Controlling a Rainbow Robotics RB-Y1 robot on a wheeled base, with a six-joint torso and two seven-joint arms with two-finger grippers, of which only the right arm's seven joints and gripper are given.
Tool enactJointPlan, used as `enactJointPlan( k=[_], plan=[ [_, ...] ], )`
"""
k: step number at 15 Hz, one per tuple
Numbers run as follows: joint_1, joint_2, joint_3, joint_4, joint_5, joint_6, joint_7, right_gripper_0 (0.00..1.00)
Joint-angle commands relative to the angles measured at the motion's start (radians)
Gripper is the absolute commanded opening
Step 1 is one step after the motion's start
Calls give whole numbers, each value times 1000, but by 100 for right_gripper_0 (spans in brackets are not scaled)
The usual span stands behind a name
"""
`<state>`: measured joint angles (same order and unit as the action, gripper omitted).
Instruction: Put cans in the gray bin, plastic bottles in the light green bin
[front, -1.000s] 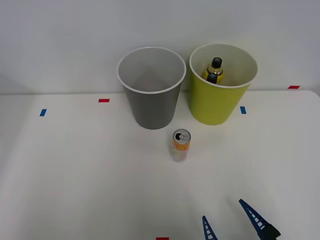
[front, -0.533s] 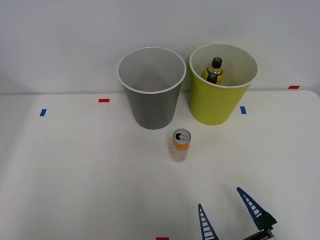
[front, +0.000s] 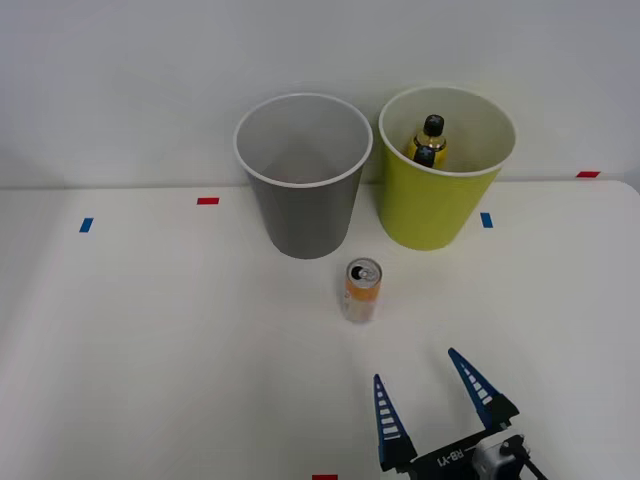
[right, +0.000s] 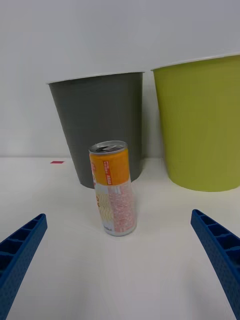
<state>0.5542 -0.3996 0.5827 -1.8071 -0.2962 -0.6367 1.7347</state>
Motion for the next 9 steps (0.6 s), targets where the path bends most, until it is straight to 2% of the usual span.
enactJointPlan(
  k=[1,5,9],
  plan=[
    [-65,-5,19,0,-44,31,23,100],
    [-143,-5,43,22,-138,80,66,100],
    [-261,64,46,160,-155,52,98,100]
  ],
)
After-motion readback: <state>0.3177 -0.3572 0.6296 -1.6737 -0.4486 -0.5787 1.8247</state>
